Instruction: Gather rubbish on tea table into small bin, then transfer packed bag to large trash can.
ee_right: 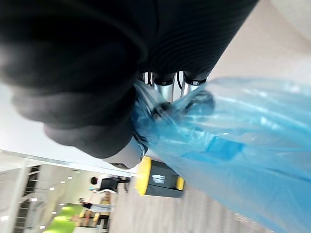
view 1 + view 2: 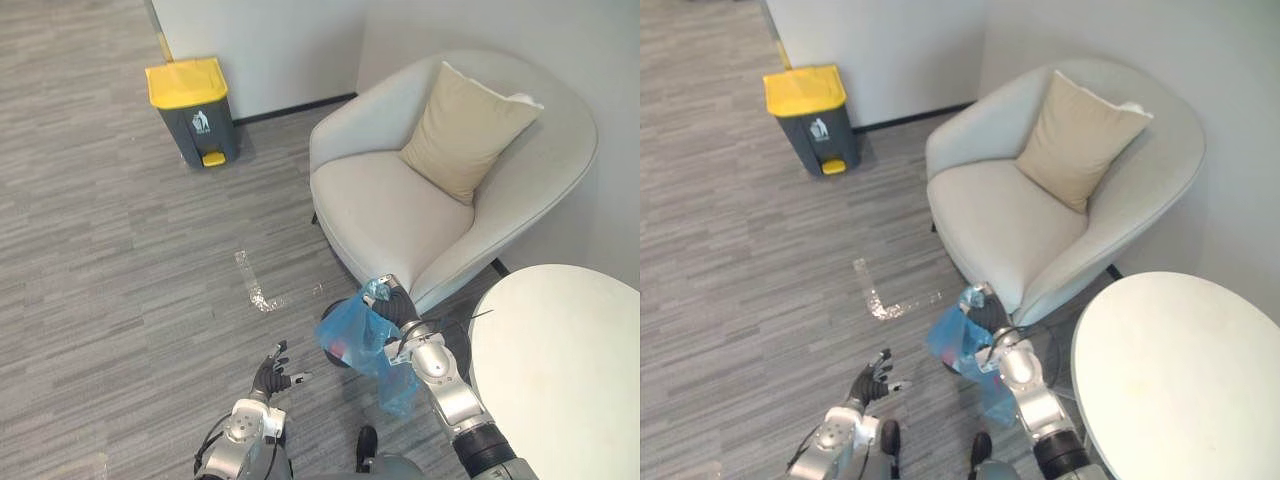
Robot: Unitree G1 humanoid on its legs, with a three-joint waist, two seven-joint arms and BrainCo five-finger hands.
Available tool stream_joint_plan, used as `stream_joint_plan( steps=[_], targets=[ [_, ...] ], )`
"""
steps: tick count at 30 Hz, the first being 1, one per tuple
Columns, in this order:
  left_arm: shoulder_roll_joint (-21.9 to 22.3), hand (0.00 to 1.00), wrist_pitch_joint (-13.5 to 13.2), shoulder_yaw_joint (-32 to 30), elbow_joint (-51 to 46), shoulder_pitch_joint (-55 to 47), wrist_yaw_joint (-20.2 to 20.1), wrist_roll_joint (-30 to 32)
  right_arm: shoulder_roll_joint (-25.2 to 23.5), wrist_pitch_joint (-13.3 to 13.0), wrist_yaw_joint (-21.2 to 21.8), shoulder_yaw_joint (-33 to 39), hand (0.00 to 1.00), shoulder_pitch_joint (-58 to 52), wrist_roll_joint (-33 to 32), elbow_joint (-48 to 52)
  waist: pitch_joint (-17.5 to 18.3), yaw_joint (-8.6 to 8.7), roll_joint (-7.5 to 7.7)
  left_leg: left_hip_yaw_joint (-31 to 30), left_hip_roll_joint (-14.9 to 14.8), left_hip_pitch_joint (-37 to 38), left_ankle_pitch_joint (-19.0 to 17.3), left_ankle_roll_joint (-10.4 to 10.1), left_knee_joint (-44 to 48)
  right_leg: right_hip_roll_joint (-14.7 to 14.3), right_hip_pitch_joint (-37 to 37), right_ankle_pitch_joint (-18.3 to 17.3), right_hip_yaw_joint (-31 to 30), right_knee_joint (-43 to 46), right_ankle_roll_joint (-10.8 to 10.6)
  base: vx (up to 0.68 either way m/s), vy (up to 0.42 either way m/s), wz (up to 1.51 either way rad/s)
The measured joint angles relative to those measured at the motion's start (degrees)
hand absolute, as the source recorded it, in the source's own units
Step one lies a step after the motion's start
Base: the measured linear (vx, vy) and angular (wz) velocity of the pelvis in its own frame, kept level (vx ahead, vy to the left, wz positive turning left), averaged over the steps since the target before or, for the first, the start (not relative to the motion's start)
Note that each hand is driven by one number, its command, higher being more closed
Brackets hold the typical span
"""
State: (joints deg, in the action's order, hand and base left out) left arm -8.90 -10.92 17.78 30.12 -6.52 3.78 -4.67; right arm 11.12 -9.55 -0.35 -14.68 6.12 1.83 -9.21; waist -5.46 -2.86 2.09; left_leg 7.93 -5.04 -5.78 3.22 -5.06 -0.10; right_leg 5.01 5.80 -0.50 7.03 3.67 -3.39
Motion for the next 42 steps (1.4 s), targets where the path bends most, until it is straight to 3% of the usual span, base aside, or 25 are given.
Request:
stream_joint_plan(
  steps=[8,17,24,37,42],
  targets=[
    [-2.2,0.00,-1.3,2.3,-10.0,-2.4,-0.2,3.4,3.7,-0.7,3.3,-2.0,1.00,0.1,-8.5,5.4,1.2,0.02,0.12,0.2,0.5,3.3,1.0,0.2,-4.2,0.0,-1.8,1.4,-1.8,-2.0,-0.5,-0.02,0.015,-0.10],
    [-5.6,0.00,-3.9,4.1,-16.9,-2.6,2.4,20.7,7.7,-1.5,5.3,-6.5,1.00,3.5,-10.9,6.4,2.4,0.14,0.26,0.3,0.6,5.2,2.1,0.5,-5.8,-0.2,-3.0,2.0,-2.6,-2.9,-0.5,0.01,0.002,-0.03],
    [-8.4,0.00,-4.8,4.0,-20.3,-0.1,3.9,26.1,9.0,-2.2,6.5,-8.6,1.00,5.2,-10.9,6.4,2.5,0.15,0.35,0.3,0.6,5.4,2.1,0.5,-5.8,-0.4,-3.5,2.1,-2.6,-3.4,-0.4,0.00,0.000,0.00],
    [-6.9,0.00,-4.9,5.0,-21.6,1.4,3.9,26.0,7.3,-2.3,7.2,-10.3,1.00,5.4,-11.5,8.8,3.8,0.24,1.04,0.0,0.6,5.7,2.1,0.5,-5.8,-0.5,-4.0,2.1,-2.5,-3.8,-0.3,0.00,0.000,0.00],
    [-2.1,0.00,-2.2,4.3,-20.0,1.4,7.8,30.7,3.3,-2.3,7.2,-10.3,1.00,5.4,-12.1,8.9,4.3,0.23,1.34,-0.1,0.6,5.8,2.1,0.5,-5.8,-0.5,-4.2,2.1,-2.5,-3.8,-0.3,0.00,0.000,0.00]
  ],
)
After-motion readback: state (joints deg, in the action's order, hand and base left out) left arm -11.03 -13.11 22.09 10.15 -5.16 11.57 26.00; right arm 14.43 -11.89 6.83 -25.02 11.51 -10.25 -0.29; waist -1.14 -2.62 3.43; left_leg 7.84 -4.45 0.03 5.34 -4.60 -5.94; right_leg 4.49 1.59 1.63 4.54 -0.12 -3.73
